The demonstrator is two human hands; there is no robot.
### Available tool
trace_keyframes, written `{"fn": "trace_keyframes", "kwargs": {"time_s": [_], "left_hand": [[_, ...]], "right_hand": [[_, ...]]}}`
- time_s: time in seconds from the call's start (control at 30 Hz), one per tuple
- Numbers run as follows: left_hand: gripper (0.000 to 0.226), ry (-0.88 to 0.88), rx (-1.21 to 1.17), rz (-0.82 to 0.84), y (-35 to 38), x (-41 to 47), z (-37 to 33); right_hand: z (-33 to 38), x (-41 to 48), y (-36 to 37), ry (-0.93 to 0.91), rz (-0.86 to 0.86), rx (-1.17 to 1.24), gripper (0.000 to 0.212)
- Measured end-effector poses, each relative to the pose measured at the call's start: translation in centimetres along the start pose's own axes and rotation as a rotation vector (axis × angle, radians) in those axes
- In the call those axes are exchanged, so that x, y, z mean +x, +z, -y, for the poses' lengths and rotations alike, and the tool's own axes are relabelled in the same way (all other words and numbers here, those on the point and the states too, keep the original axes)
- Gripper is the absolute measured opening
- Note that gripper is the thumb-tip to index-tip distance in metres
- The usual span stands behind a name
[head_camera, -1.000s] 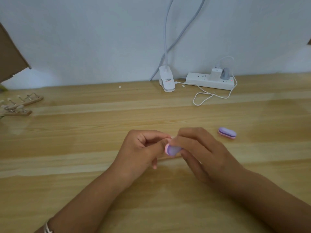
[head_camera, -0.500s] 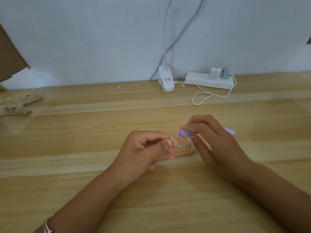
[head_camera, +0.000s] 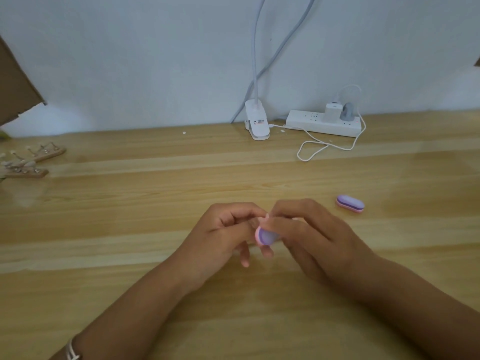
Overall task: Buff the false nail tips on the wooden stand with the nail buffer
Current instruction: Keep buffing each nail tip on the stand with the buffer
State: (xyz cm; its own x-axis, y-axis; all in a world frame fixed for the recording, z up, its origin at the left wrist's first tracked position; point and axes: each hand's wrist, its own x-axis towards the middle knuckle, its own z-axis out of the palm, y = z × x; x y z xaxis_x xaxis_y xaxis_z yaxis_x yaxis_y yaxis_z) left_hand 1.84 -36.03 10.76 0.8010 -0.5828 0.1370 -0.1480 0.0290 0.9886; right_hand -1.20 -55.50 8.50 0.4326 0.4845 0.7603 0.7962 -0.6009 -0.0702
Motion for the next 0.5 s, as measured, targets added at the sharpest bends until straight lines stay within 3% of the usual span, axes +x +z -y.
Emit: {"fn": "trace_keyframes", "kwargs": {"time_s": [0.13,0.33,0.5], "left_hand": [[0.022,-0.037,-0.049,0.004,-0.3,-0.1,-0.1],[0.022,-0.048,-0.100,0.044,-0.4,-0.2,-0.3],[0.020,-0.033,-0.127,0.036,-0.3,-0.2,-0.3]], "right_hand": [[-1.2,0.3,-0.8,0.100,-0.052,-0.057,0.033],[-0.5,0.0,-0.2,0.017,-0.033,-0.036,0.023],[-2.5,0.1,-1.2,0.307,-0.138,0.002,0.027]]}}
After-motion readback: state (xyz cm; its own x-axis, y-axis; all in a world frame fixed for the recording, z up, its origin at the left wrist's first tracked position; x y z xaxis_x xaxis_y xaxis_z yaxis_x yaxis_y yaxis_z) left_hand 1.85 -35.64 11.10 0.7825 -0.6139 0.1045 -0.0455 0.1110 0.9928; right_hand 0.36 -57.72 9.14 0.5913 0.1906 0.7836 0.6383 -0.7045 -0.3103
